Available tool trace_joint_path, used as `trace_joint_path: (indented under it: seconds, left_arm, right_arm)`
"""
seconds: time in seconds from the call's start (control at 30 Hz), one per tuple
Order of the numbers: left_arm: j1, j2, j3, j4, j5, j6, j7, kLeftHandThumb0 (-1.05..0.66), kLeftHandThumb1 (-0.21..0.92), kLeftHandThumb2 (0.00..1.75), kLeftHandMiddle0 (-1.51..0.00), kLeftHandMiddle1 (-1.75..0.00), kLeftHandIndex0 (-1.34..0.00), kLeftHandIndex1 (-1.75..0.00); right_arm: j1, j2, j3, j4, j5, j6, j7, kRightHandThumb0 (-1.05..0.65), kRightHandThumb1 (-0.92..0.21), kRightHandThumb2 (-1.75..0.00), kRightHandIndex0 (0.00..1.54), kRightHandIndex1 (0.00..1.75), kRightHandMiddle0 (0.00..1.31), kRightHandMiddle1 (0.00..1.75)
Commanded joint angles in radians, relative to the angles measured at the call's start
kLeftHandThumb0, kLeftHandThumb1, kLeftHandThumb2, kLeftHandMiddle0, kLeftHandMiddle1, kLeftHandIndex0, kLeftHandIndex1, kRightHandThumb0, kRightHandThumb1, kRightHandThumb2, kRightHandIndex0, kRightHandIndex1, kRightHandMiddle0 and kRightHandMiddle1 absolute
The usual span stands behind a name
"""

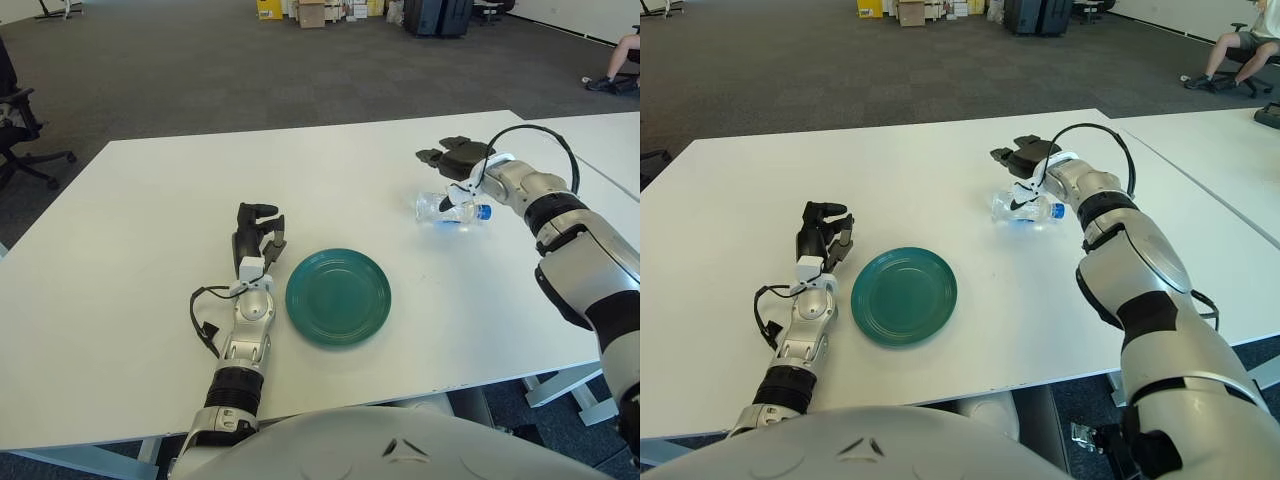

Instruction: Put the bottle into the plate.

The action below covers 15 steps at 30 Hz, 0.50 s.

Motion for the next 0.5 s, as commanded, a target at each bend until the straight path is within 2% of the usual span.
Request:
trace_joint_path:
  seconds: [0.0,0.47]
  left_arm:
    - [0.001,-0.001,0.000,-0.014,-0.003,0.013,0.000,-0.35,0.92,0.41,-0.61,-0.91,-0.31,-1.62]
    - [0.001,0.000,-0.002,-0.015,0.007,0.012,0.007,-0.35,0.92,0.41,-0.61,-0.91,-0.32,-1.62]
  right_arm:
    - [-0.001,0.012,0.016,-0.004,-0.018,-0.006,0.015,-1.05,-0.92,-0.19,0.00,0.00,0.00,0.00]
    - [0.004,0.020,0.024,-0.001,-0.010,0.015,0.054,-1.05,-0.92,-0.14,0.00,0.00,0.00,0.00]
